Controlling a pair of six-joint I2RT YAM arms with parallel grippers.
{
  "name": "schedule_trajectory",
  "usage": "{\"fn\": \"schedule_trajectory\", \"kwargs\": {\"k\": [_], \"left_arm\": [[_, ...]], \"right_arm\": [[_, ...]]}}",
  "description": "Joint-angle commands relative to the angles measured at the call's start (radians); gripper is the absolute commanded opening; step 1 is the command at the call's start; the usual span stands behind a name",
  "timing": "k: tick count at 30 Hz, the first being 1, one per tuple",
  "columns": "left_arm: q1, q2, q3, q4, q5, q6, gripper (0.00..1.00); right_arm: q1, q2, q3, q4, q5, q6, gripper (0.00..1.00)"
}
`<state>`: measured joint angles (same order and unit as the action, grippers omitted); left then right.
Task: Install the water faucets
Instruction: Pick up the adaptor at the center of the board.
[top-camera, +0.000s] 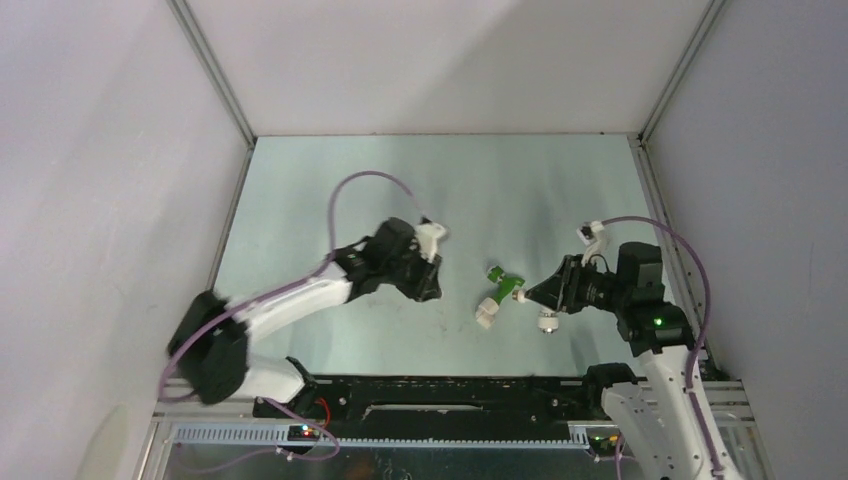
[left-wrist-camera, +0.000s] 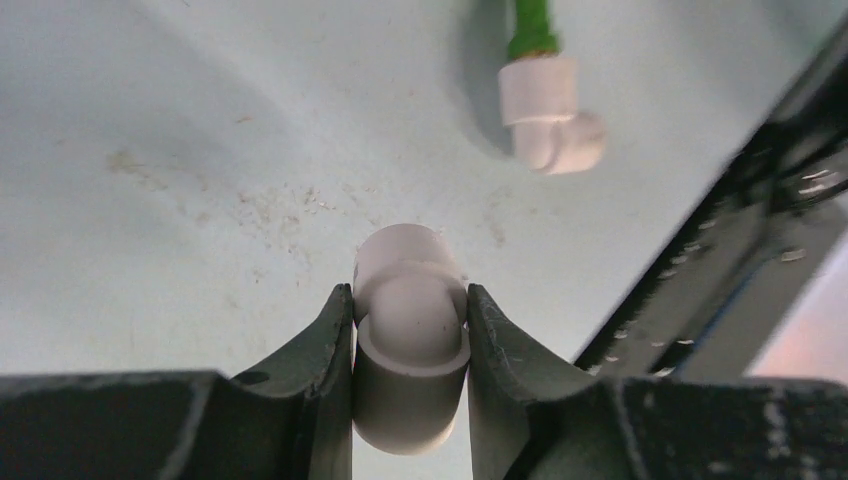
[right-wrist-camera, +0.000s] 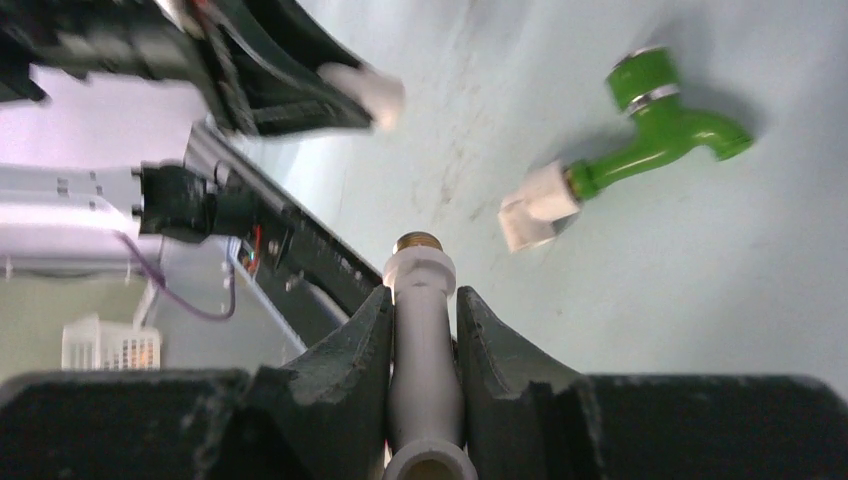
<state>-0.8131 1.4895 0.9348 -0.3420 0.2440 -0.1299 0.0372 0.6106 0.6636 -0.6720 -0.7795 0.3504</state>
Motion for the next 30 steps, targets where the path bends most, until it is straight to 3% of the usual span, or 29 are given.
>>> {"fn": "schedule_trajectory", "kwargs": {"k": [1,7,14,21,30], "left_arm": [[0.108,-0.339,-0.168,0.203,0.168,-0.260,0.00],[0.230,-0.730,-0.418,0.442,0.323,-0.628,0.00],[0.262,-0.973,-0.532,0.673,0.371,-0.922,0.00],[0.264,-1.036,-0.552,0.804,0.367,-1.065,0.00],[0.264,-1.037,-0.556,0.836,0.334,-1.099,0.00]], "right_arm": [[0.184,0.043,0.041,0.089,0.068,0.020,0.00],[0.502,0.160,0.108,0.326,0.129,0.090,0.00],[0.673,0.277,0.259,0.499,0.141,0.128,0.00],[0.725,0.330,0.332,0.599,0.186,0.180,0.00],[0.800,0.404,0.369,0.695,0.235,0.216,0.00]]}}
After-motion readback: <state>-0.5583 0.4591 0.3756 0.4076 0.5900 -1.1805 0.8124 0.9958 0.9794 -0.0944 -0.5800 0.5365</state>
